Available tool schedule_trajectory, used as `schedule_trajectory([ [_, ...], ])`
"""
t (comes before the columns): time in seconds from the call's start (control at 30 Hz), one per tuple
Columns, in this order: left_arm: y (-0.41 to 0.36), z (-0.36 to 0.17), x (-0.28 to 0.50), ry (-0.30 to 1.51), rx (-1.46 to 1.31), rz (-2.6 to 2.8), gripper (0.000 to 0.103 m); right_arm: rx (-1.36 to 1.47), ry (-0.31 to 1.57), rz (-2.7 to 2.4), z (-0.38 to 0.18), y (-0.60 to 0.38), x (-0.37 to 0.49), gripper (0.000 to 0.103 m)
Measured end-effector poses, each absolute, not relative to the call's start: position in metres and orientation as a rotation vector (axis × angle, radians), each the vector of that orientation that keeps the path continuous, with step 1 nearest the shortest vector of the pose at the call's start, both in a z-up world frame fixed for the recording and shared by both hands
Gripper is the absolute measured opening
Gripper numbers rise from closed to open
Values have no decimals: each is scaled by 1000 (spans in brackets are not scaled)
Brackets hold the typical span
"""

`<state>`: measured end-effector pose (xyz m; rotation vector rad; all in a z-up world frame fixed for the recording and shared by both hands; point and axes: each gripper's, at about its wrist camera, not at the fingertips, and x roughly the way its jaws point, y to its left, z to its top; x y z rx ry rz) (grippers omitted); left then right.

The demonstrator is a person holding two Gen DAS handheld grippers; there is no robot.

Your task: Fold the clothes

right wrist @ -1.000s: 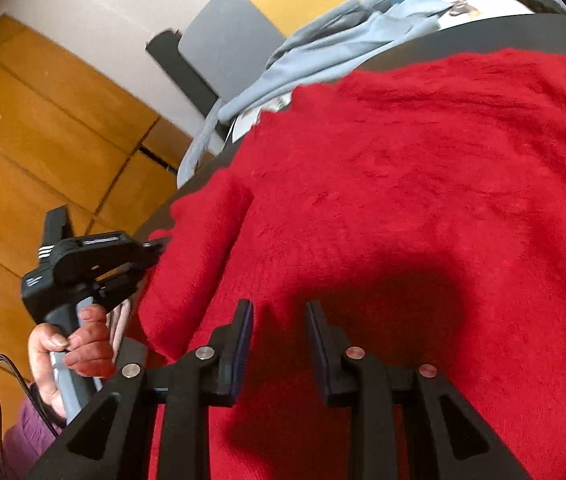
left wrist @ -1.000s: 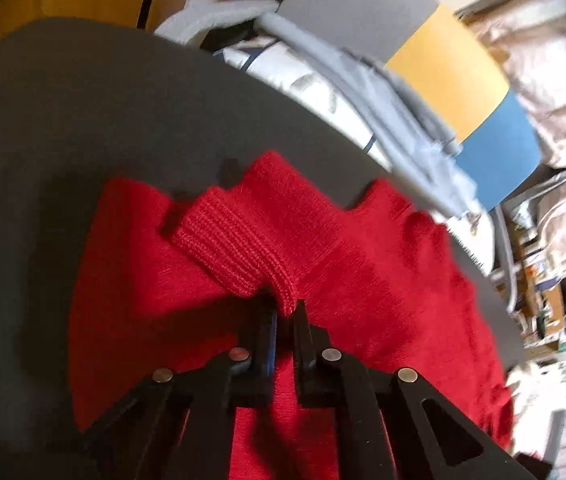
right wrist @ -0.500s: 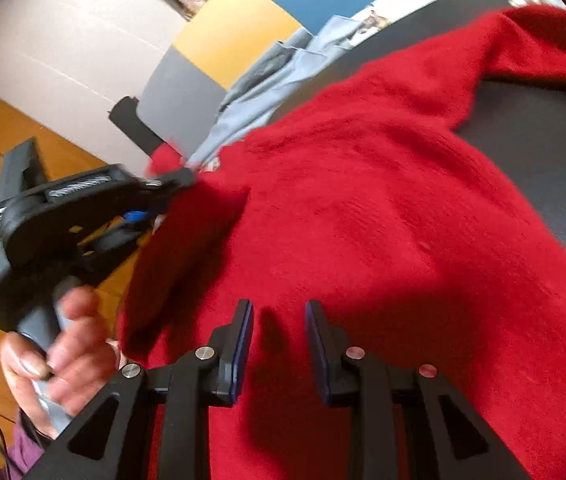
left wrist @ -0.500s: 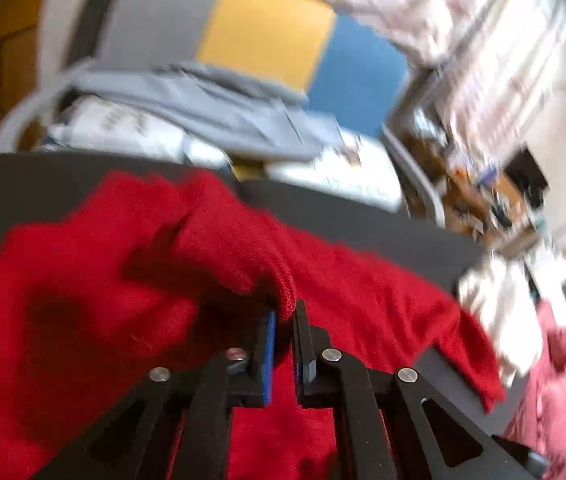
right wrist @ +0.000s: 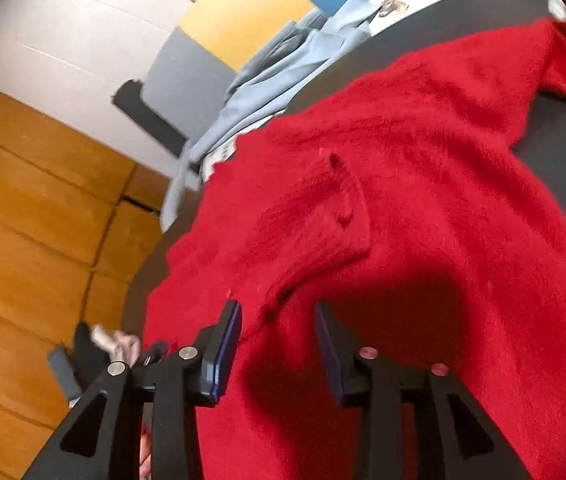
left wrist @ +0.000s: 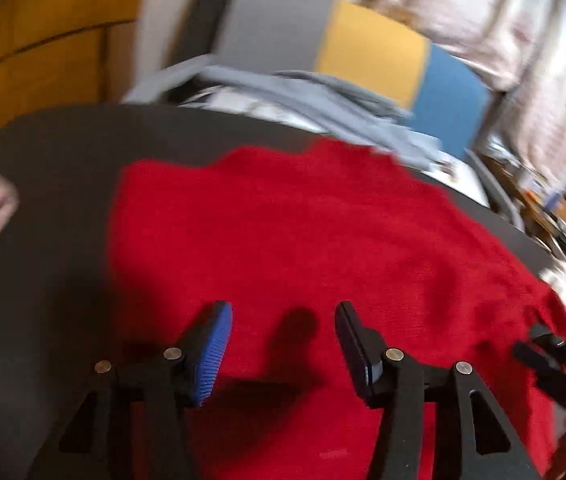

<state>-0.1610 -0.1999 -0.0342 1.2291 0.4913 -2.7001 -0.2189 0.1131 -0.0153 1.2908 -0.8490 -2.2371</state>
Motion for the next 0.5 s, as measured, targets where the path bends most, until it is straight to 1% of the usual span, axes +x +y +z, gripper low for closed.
schedule_trajectory([
  [0.07,-231,-42,-145,493,1178,-2642,55,1241,-766,-2399,-2,115,-225,39],
  [0.17,-235,-44,-141,494,1169,-2656,55,1180,-601,-2515,10,113,-242,44],
  [0.27,-236,-46,-139,495,1163,-2675,55,1276,-432,-2442,3,96,-271,44],
  [0.37,-238,-48,-136,496,1157,-2695,60,1357,-284,-2418,-9,80,-290,44],
  [0.4,-238,-49,-136,496,1155,-2702,63,1377,-248,-2409,-13,75,-293,47],
  [0.43,-239,-50,-135,497,1153,-2708,64,1368,-242,-2374,-14,72,-294,47],
  [0.47,-239,-50,-134,497,1151,-2715,65,1357,-239,-2338,-15,69,-295,40],
  [0.5,-240,-51,-133,497,1149,-2721,68,1363,-246,-2301,-14,69,-296,20],
])
